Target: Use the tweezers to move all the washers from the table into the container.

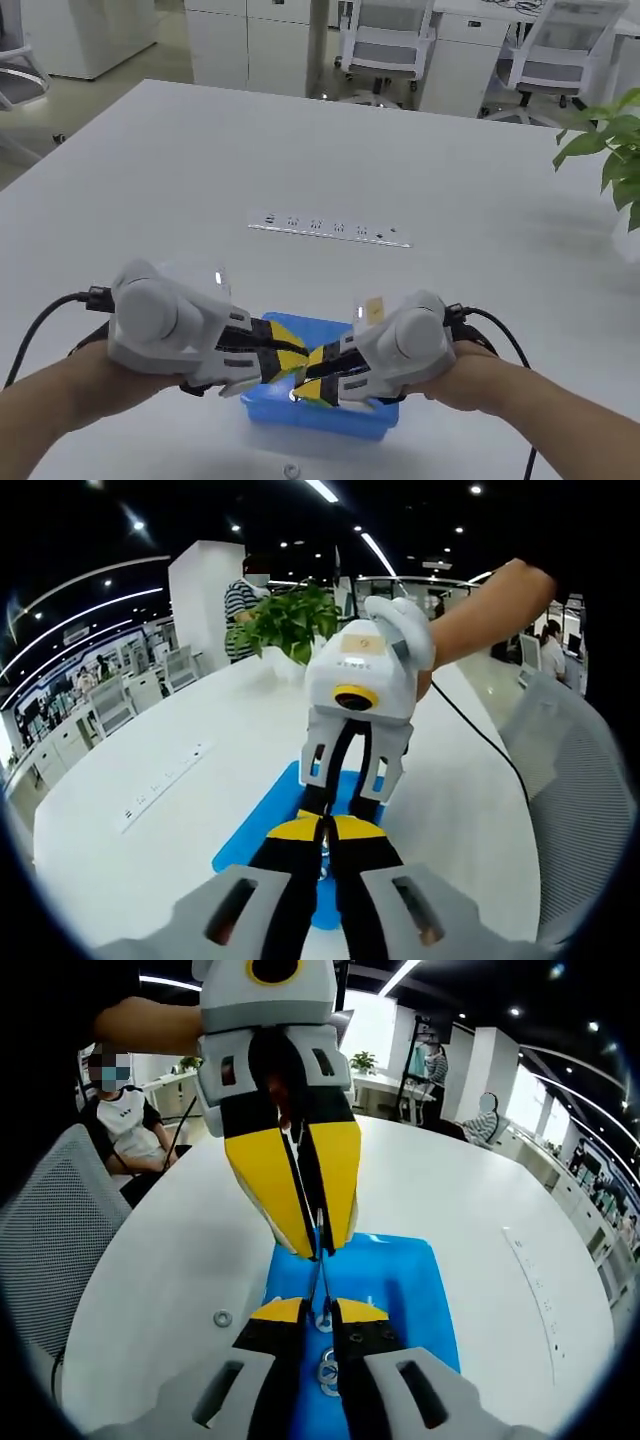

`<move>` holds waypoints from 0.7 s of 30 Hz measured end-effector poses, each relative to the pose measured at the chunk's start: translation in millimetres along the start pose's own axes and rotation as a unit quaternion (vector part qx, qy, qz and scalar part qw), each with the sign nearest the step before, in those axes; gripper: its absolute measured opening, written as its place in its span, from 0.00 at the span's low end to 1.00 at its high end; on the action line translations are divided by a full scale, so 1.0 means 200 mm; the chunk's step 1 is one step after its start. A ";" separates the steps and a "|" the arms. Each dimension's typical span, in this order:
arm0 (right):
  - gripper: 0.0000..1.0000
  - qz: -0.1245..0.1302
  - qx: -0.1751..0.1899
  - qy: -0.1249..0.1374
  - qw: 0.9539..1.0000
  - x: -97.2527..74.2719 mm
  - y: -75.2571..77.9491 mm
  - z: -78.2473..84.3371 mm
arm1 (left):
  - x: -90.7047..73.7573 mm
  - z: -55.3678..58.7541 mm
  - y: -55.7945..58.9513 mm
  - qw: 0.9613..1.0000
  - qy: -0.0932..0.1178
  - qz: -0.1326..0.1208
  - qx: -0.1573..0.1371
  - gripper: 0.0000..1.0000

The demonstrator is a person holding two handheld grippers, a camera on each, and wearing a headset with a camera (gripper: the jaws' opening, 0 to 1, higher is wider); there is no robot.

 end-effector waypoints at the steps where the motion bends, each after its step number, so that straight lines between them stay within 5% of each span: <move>1: 0.13 0.001 0.001 0.000 1.000 0.00 0.00 0.00 | 0.00 0.00 -0.01 1.000 -0.001 -0.005 0.002 0.06; 21: 0.29 0.035 0.020 0.004 0.999 -0.12 -0.01 -0.04 | -0.05 -0.09 0.00 1.000 0.015 -0.005 0.000 0.05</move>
Point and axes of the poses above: the centre of the closed fingertips' face, and the gripper's own axes: x roughly forward along the fingers, y roughly to its right, z roughly out of its underside, the point moved 3 cm from there along -x, roughly backward along the fingers, and after that the axes turned 4 degrees about -z, right-handed, at the moved point
